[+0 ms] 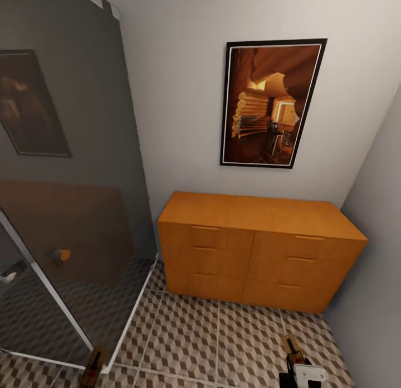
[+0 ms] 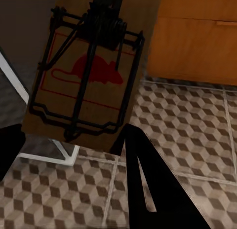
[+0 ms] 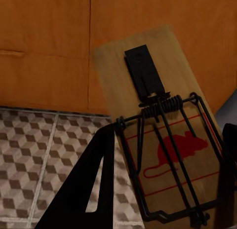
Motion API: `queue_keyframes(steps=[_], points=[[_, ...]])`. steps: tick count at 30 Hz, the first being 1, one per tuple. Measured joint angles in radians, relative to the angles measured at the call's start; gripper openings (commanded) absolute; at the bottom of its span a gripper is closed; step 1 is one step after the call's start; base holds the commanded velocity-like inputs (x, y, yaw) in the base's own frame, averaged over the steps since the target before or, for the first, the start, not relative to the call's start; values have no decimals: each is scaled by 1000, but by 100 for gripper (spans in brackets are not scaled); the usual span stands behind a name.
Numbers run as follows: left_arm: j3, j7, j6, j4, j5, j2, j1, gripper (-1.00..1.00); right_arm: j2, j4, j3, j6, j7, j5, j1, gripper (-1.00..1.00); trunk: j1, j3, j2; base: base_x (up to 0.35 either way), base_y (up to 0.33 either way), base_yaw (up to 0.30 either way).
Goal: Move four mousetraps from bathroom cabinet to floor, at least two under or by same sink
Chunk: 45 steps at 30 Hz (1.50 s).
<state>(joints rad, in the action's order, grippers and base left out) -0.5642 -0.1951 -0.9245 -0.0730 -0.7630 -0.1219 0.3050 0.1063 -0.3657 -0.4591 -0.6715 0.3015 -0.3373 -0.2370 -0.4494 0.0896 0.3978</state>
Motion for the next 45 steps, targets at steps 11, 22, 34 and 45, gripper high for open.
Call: queue_keyframes(steps=[11, 22, 34, 45], points=[[0, 0, 0, 0, 0, 0, 0, -100, 0, 0, 0, -1, 0, 0, 0, -100, 0, -5, 0, 0, 0, 285], [0, 0, 0, 0, 0, 11, 0, -100, -5, 0, 0, 0, 0, -1, 0, -100, 0, -11, 0, 0, 0, 284], [0, 0, 0, 0, 0, 11, 0, -100, -11, 0, 0, 0, 9, 0, 0, -100, 0, -18, 0, 0, 0, 284], [0, 0, 0, 0, 0, 11, 0, -100, -14, 0, 1, 0, 29, 0, 0, -100, 0, -24, 0, 0, 0, 284]])
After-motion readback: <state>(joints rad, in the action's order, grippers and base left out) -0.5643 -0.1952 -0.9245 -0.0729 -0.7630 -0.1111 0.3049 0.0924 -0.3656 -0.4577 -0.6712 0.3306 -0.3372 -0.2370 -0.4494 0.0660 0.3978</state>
